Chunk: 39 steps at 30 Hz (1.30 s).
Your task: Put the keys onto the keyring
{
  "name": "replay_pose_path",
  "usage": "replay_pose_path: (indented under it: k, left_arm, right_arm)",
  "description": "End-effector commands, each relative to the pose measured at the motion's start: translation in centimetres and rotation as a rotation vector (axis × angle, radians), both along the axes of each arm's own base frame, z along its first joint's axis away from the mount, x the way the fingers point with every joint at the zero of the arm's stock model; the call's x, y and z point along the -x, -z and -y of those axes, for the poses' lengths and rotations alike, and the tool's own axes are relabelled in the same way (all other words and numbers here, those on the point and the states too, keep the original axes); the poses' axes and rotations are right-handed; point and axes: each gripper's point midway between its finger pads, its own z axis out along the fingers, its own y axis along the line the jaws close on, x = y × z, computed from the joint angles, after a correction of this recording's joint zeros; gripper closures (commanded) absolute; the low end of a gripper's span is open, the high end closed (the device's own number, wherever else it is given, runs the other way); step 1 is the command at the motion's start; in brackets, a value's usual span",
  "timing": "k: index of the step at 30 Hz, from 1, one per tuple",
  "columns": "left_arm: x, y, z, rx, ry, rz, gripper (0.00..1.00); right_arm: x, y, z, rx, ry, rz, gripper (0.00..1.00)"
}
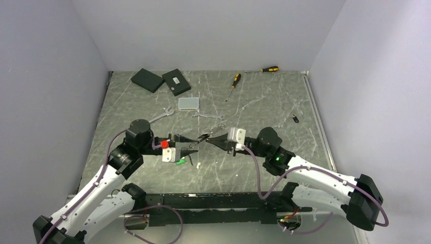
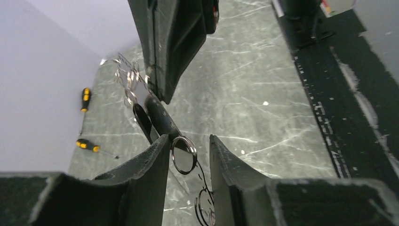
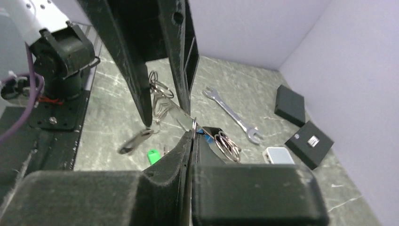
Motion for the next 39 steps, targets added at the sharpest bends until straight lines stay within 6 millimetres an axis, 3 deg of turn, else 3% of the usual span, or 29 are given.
replay_pose_path:
  k: [1, 5, 9, 18, 23, 28, 33, 39]
  left_arm:
    - [5.2, -2.1, 0.3, -0.018, 0.275, -0.025, 0.62]
    - [5.6, -3.9, 0.4, -0.011, 0.308, -0.013, 0.68]
    - [6.0, -5.9, 0.4, 0.022, 0.329, 0.01, 0.68]
    - [6.7, -7.3, 0.9, 0.052, 0.407, -0.006, 0.64]
    - [2.9, -6.0, 1.9, 0.074, 0.227, -0.011, 0.72]
    - [0.1, -4.3, 2.5, 0.071, 0.109, -0.019, 0.89]
    - [-0.9, -3.2, 2.7, 0.075, 0.069, -0.026, 0.82]
    - [-1.1, -2.8, 2.7, 0.073, 0.055, -0.017, 0.82]
  right_arm:
    - [0.3, -3.1, 0.9, -0.105, -0.006, 0.279, 1.0]
    - [0.4, -2.5, 1.2, -0.083, 0.001, 0.318, 1.0]
    - [0.2, -2.1, 1.3, -0.052, 0.02, 0.335, 1.0]
    - [-0.2, -1.8, 0.9, -0.012, 0.054, 0.332, 1.0]
    - [0.5, -2.2, 0.9, -0.03, 0.03, 0.335, 1.0]
    - [0.9, -2.6, 0.9, -0.049, 0.017, 0.334, 1.0]
    - [1.4, -2.7, 0.7, -0.056, -0.014, 0.326, 1.0]
    - [2.1, -2.9, 0.4, -0.064, -0.056, 0.315, 1.0]
